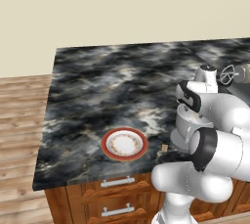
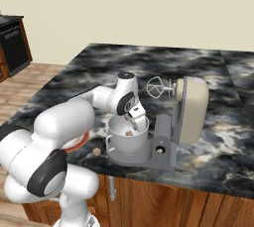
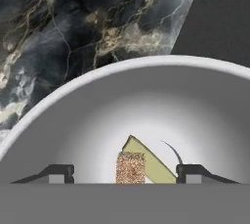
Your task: Add butter and sugar cubes to the stand mixer bowl and then turn on the stand mixer to begin making frosting.
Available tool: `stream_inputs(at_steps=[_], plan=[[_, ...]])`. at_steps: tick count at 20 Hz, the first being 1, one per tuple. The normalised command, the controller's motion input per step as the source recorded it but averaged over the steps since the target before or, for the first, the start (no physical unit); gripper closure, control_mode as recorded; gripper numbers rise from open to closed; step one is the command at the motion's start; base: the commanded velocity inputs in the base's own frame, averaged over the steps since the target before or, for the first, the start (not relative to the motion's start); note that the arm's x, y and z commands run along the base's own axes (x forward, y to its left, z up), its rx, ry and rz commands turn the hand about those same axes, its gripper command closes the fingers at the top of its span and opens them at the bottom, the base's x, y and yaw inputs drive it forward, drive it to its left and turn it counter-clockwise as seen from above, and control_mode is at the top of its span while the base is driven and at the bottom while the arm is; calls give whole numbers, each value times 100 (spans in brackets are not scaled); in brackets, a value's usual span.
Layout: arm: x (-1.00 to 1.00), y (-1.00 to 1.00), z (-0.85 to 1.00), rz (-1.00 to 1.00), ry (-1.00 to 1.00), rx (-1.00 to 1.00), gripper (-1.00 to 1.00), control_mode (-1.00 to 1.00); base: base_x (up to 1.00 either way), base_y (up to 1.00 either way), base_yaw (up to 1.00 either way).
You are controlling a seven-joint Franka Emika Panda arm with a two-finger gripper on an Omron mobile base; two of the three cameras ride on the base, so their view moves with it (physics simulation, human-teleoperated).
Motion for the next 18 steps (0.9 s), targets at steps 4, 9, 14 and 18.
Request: stream_inputs(at_steps=[4, 9, 14, 18], plan=[[-13, 12, 14, 0, -2, 0, -100, -100, 0, 0, 0], [-22, 59, 38, -3, 2, -5, -100, -100, 0, 0, 0], [-30, 67, 14, -8, 9, -1, -100, -100, 0, 0, 0], [-41, 55, 0, -7, 17, 0, -100, -100, 0, 0, 0]])
